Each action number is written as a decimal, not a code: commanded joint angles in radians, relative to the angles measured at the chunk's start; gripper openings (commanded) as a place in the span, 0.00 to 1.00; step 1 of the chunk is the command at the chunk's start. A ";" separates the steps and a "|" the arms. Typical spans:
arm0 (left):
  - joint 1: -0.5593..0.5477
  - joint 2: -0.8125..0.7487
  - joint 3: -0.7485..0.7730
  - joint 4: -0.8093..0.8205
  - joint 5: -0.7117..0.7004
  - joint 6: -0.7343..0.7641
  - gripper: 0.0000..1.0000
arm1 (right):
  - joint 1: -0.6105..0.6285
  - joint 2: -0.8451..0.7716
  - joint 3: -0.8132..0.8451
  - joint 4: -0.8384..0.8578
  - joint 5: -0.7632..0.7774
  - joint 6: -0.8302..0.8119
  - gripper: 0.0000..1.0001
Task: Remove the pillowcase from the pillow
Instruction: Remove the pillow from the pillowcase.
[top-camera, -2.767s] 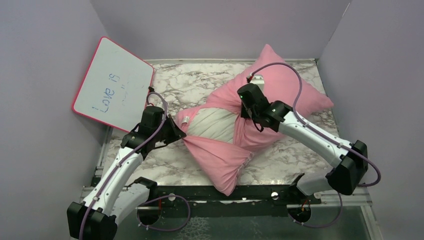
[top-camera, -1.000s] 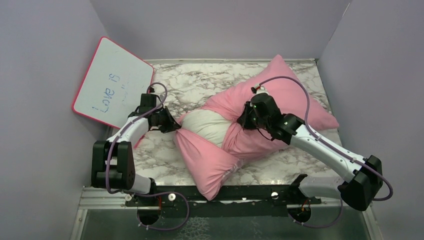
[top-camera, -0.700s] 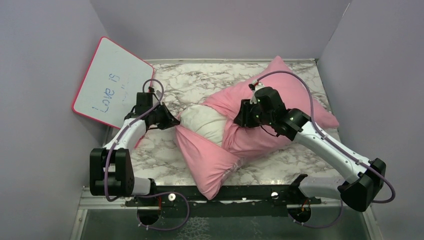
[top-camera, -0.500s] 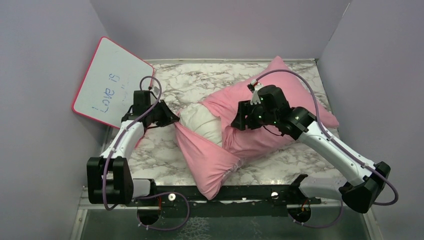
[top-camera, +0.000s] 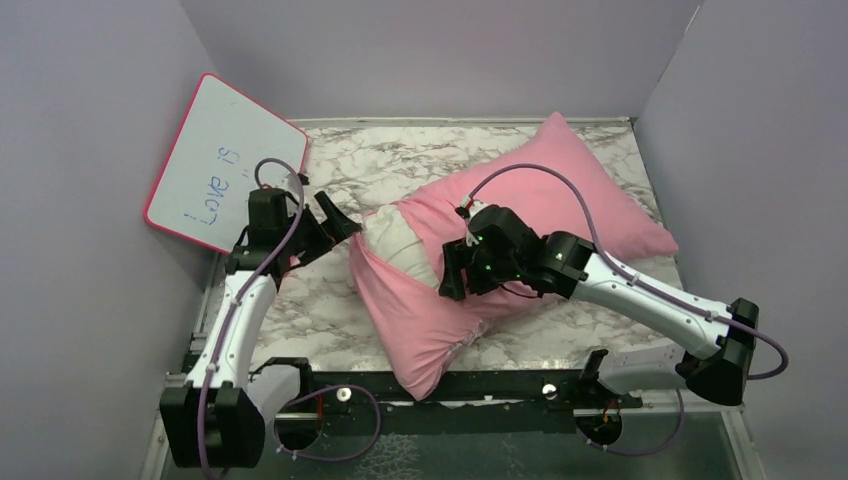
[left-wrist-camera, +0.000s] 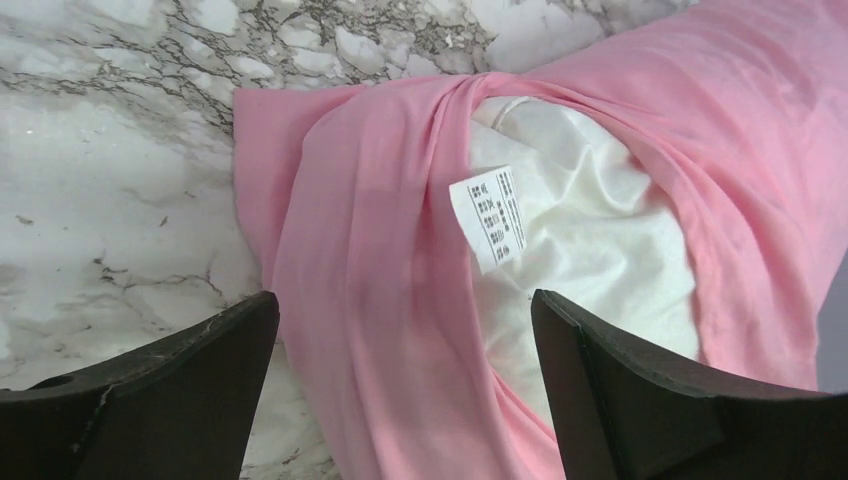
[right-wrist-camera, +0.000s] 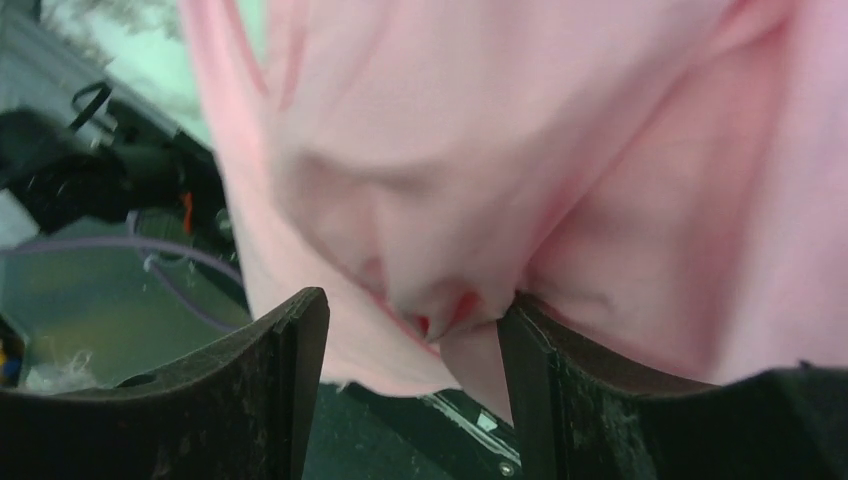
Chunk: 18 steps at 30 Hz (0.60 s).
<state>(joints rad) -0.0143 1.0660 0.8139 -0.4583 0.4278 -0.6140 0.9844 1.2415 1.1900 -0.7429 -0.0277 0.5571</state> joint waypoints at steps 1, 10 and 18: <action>0.031 -0.155 -0.024 -0.080 -0.129 -0.092 0.99 | 0.002 0.024 -0.010 -0.006 0.234 0.132 0.67; 0.031 -0.303 -0.134 -0.124 0.108 -0.052 0.99 | 0.002 -0.103 -0.184 0.138 0.399 0.394 1.00; -0.065 -0.431 -0.173 -0.108 0.141 -0.113 0.99 | 0.001 -0.281 -0.428 0.540 0.228 0.276 1.00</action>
<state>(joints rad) -0.0063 0.7036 0.6163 -0.5861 0.5285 -0.6872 0.9890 0.9726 0.8169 -0.3813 0.2447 0.8547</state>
